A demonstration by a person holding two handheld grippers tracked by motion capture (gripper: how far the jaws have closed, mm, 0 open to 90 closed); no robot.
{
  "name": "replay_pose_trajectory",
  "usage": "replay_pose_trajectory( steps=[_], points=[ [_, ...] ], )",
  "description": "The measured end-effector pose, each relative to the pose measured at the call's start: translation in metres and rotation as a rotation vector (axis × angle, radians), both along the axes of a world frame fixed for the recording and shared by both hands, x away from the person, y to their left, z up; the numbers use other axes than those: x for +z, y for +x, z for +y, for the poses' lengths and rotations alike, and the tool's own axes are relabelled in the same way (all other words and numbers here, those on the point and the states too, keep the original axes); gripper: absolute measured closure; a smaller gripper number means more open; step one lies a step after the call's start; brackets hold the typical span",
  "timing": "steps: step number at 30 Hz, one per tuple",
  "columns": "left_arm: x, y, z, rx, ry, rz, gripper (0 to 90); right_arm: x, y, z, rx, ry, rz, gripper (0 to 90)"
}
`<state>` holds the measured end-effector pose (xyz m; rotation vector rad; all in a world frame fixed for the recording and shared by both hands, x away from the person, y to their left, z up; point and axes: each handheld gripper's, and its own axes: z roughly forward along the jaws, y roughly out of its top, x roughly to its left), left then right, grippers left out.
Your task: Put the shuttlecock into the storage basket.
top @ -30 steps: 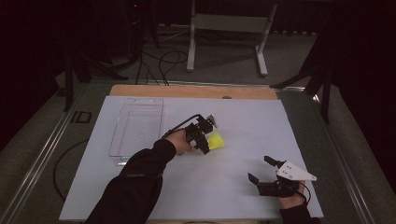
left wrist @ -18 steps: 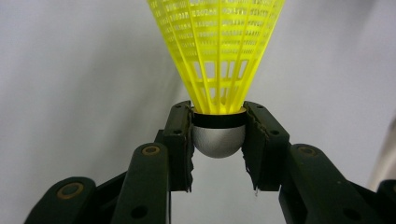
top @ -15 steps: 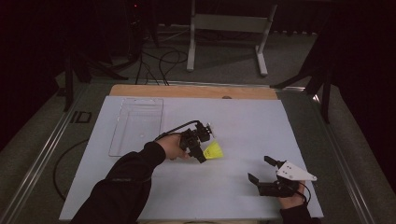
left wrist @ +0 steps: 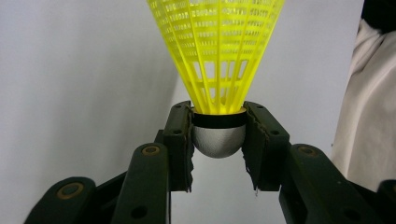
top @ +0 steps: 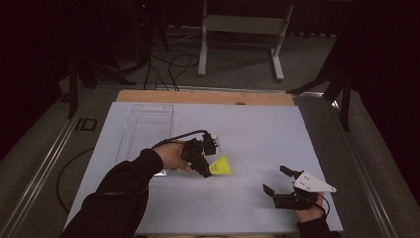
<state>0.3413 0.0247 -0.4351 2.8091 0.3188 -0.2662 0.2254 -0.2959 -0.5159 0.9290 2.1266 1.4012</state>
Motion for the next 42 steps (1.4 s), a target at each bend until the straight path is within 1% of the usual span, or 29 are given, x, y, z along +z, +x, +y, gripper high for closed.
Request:
replay_pose_trajectory(
  steps=[1, 3, 5, 6, 8, 9, 11, 13, 15, 16, 17, 18, 19, 21, 22, 23, 24, 27, 28, 30, 31, 32, 35, 36, 37, 38, 39, 41, 42],
  points=[
    [0.002, -0.001, 0.001, -0.015, -0.001, -0.005, 65.4, 0.000, 0.000, 0.000, 0.000, -0.001, 0.000, 9.3],
    [0.004, -0.004, 0.002, -0.025, -0.015, -0.013, 65.4, 0.000, 0.000, 0.000, 0.000, 0.000, 0.000, 9.3],
    [0.005, -0.004, 0.002, -0.027, -0.012, -0.013, 65.4, 0.000, 0.000, 0.000, 0.001, 0.000, 0.001, 9.3],
    [0.007, -0.006, 0.002, -0.047, -0.007, -0.015, 65.4, 0.000, 0.000, 0.000, 0.003, -0.002, 0.000, 9.3],
    [0.009, -0.009, 0.003, -0.066, -0.007, -0.005, 65.4, 0.000, 0.000, 0.000, 0.004, -0.001, -0.001, 9.3],
    [0.010, -0.010, 0.003, -0.075, -0.006, -0.013, 65.4, 0.000, 0.000, 0.000, 0.004, -0.002, -0.003, 9.3],
    [0.011, -0.011, 0.003, -0.072, 0.002, -0.012, 65.4, 0.000, 0.000, 0.000, 0.004, -0.001, 0.000, 9.3],
    [0.014, -0.013, 0.003, -0.061, 0.016, -0.026, 65.4, 0.000, 0.000, 0.000, 0.002, -0.001, 0.001, 9.3],
    [0.016, -0.014, 0.004, -0.065, 0.015, -0.029, 65.5, 0.000, 0.000, 0.000, 0.004, -0.002, 0.001, 9.3],
    [0.019, -0.016, 0.005, -0.080, 0.010, -0.027, 65.4, 0.000, 0.000, 0.001, 0.005, -0.002, 0.002, 9.3],
    [0.019, -0.016, 0.005, -0.080, 0.010, -0.027, 65.4, 0.000, 0.000, 0.001, 0.005, -0.003, 0.001, 9.3],
    [0.023, -0.017, 0.006, -0.085, -0.001, -0.022, 65.4, 0.000, 0.000, 0.001, 0.007, -0.003, 0.002, 9.3],
    [0.024, -0.018, 0.006, -0.094, 0.001, -0.020, 65.5, 0.000, 0.000, 0.001, 0.007, -0.003, 0.002, 9.3],
    [0.026, -0.018, 0.007, -0.094, 0.004, -0.019, 65.4, 0.000, 0.000, 0.001, 0.006, -0.003, 0.002, 9.3],
    [0.029, -0.019, 0.008, -0.091, 0.002, -0.027, 65.4, 0.000, 0.000, 0.001, 0.004, -0.002, 0.000, 9.3],
    [0.029, -0.019, 0.008, -0.091, 0.002, -0.027, 65.4, 0.000, 0.000, 0.001, 0.004, -0.003, 0.001, 9.3],
    [0.034, -0.018, 0.010, -0.070, -0.011, -0.037, 65.4, 0.000, 0.000, 0.001, 0.006, -0.001, 0.002, 9.3],
    [0.038, -0.016, 0.012, -0.066, -0.015, -0.037, 65.4, 0.000, 0.000, 0.001, 0.002, -0.004, 0.001, 9.3],
    [0.041, -0.017, 0.013, -0.076, -0.020, -0.044, 65.4, 0.000, 0.000, 0.000, 0.000, -0.002, -0.003, 9.3],
    [0.044, -0.018, 0.015, -0.092, -0.023, -0.042, 65.4, 0.000, 0.000, 0.000, 0.002, 0.000, -0.004, 9.3],
    [0.044, -0.018, 0.015, -0.092, -0.023, -0.042, 65.4, 0.001, 0.000, 0.000, 0.000, -0.002, -0.006, 9.3],
    [0.046, -0.019, 0.016, -0.107, -0.019, -0.044, 65.4, 0.001, 0.000, 0.000, -0.002, -0.003, -0.008, 9.3],
    [0.048, -0.020, 0.017, -0.107, -0.015, -0.048, 65.4, 0.001, 0.000, 0.000, -0.006, -0.005, -0.009, 9.3],
    [0.051, -0.020, 0.020, -0.101, -0.019, -0.041, 65.4, 0.001, -0.001, 0.000, -0.003, 0.000, -0.007, 9.3],
    [0.053, -0.020, 0.021, -0.105, -0.014, -0.048, 65.4, 0.001, -0.001, 0.000, -0.004, -0.001, -0.008, 9.3],
    [0.056, -0.019, 0.022, -0.105, -0.018, -0.051, 65.4, 0.001, -0.001, 0.000, -0.004, -0.001, -0.008, 9.3],
    [0.059, -0.019, 0.024, -0.101, -0.026, -0.044, 65.4, 0.001, -0.001, 0.000, -0.003, 0.000, -0.007, 9.3],
    [0.062, -0.019, 0.025, -0.100, -0.032, -0.050, 65.5, 0.001, -0.001, 0.000, -0.004, 0.000, -0.008, 9.3],
    [0.067, -0.019, 0.027, -0.100, -0.035, -0.055, 65.5, 0.001, -0.001, 0.000, -0.003, 0.000, -0.007, 9.3]
  ],
)
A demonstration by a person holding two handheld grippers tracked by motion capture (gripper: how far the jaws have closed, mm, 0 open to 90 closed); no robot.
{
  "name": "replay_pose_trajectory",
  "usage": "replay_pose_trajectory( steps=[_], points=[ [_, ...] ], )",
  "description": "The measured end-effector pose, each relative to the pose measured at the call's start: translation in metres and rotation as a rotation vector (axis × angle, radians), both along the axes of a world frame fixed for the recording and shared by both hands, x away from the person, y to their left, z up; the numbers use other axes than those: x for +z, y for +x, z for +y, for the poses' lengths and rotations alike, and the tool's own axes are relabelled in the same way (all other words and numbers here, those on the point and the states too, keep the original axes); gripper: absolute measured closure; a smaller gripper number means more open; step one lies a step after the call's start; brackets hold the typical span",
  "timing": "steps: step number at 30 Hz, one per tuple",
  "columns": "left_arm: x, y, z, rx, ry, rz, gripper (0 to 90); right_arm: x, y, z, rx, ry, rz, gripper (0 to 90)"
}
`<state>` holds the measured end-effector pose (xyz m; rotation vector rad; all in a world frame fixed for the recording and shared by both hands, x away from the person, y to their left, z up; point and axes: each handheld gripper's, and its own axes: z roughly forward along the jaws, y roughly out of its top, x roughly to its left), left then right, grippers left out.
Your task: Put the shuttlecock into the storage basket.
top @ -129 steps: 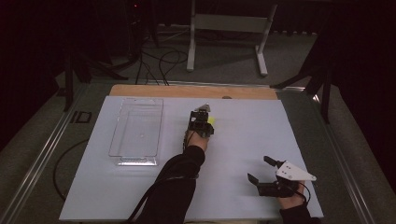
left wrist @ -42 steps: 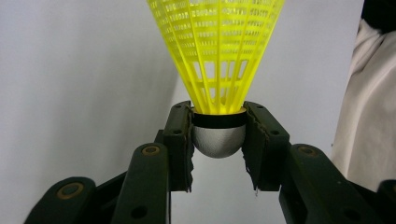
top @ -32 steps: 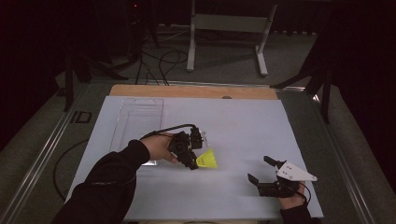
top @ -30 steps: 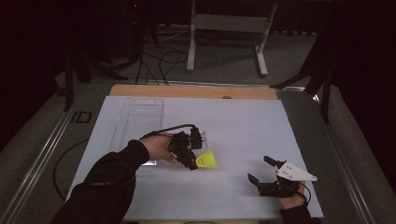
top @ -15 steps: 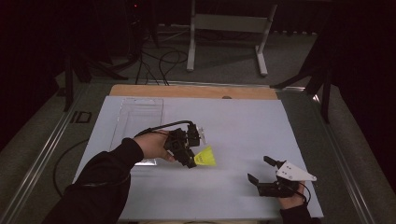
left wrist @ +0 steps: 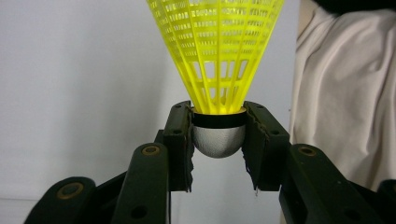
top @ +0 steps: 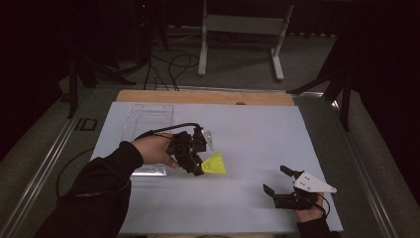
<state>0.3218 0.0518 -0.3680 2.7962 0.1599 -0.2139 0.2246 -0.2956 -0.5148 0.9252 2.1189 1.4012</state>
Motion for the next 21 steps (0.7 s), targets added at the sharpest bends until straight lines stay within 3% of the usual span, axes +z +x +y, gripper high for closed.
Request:
replay_pose_trajectory(
  steps=[7, 21],
  points=[
    [0.016, 0.002, 0.009, 0.029, -0.012, -0.027, 65.5, 0.000, 0.000, 0.000, 0.004, 0.000, -0.005, 9.3],
    [0.028, 0.007, 0.024, 0.114, -0.037, -0.033, 65.4, 0.000, 0.000, 0.000, 0.007, 0.003, 0.004, 9.3]
  ],
)
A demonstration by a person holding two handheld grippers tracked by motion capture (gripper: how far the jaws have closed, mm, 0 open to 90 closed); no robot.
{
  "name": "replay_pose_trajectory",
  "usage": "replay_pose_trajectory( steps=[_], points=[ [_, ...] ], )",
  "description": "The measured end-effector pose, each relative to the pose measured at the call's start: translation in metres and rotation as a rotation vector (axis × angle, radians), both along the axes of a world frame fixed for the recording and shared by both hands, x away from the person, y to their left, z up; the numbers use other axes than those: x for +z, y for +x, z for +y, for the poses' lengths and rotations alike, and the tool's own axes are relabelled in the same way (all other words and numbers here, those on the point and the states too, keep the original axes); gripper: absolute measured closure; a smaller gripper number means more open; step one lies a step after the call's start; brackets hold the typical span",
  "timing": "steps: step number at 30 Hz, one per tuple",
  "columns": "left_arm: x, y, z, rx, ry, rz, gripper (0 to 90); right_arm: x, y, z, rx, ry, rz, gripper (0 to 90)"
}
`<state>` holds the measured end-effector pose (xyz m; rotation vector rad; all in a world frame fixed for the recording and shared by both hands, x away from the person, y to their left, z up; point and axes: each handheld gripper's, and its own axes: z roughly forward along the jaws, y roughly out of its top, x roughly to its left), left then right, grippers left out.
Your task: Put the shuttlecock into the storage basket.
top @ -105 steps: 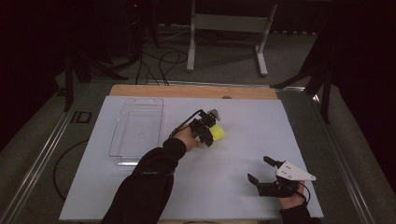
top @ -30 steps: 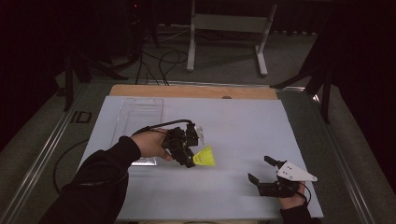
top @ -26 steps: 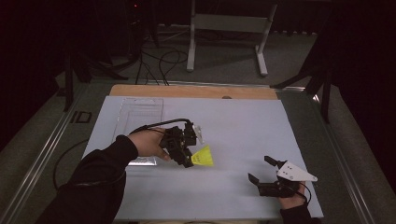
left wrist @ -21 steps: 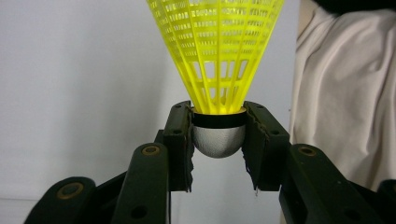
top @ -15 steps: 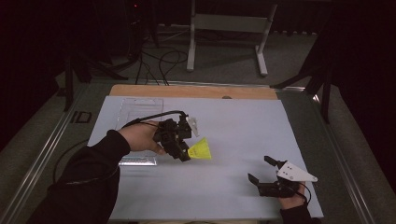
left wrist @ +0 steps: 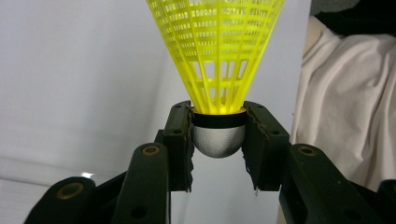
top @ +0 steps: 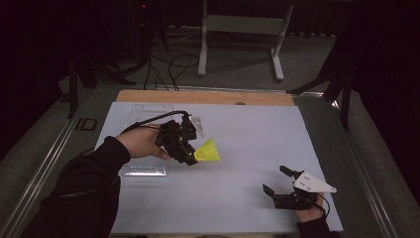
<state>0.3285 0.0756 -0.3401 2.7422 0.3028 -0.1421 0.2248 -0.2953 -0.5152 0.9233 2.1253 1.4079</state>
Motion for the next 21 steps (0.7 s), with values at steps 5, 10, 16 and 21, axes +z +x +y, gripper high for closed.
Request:
replay_pose_trajectory(
  steps=[5, 10, 16, 21],
  points=[
    [0.006, 0.000, 0.008, 0.030, -0.001, -0.009, 65.4, 0.000, 0.000, 0.000, 0.001, 0.000, 0.001, 9.3],
    [0.013, 0.002, 0.018, 0.066, -0.003, -0.022, 65.4, -0.001, 0.000, 0.000, 0.002, -0.003, 0.003, 9.3],
    [0.018, 0.004, 0.031, 0.112, -0.004, -0.036, 65.4, 0.000, 0.000, 0.001, 0.003, 0.002, 0.002, 9.3],
    [0.019, 0.005, 0.044, 0.152, -0.007, -0.044, 65.4, 0.000, 0.000, 0.000, 0.001, 0.001, 0.002, 9.3]
  ],
)
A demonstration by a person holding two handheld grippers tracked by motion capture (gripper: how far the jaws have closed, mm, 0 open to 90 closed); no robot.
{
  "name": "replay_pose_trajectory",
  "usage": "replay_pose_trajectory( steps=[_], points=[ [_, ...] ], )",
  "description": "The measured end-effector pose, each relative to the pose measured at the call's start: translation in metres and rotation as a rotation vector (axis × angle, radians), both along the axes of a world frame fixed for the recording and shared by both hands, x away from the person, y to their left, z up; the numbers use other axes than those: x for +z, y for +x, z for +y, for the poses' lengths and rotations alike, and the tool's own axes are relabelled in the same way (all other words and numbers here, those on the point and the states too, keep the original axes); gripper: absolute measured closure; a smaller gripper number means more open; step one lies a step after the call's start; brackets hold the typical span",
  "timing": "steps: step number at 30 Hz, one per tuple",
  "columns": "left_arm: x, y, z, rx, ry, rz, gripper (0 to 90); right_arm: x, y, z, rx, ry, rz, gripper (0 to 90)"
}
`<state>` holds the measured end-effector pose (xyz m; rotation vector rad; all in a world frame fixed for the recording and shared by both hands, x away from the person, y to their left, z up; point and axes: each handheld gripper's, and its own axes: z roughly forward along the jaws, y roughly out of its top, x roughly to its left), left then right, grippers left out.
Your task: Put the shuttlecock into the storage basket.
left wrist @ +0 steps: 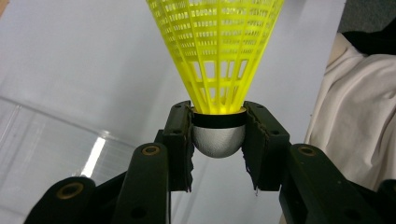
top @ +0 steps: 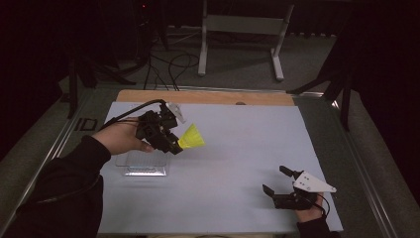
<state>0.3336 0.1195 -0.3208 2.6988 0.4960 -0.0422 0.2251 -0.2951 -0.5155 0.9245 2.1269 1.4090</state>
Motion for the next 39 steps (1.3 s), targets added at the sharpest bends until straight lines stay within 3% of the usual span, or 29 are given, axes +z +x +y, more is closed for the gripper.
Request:
replay_pose_trajectory(
  steps=[17, 29, 39],
  points=[
    [0.001, 0.005, 0.033, 0.104, -0.003, -0.013, 65.4, 0.000, -0.001, 0.001, 0.002, -0.005, 0.000, 9.3],
    [-0.001, 0.009, 0.074, 0.248, 0.002, -0.021, 65.4, 0.001, -0.001, 0.001, 0.003, -0.006, 0.000, 9.3],
    [-0.012, 0.011, 0.101, 0.353, 0.041, -0.004, 65.4, 0.000, -0.001, 0.002, 0.006, -0.010, 0.002, 9.3]
  ],
)
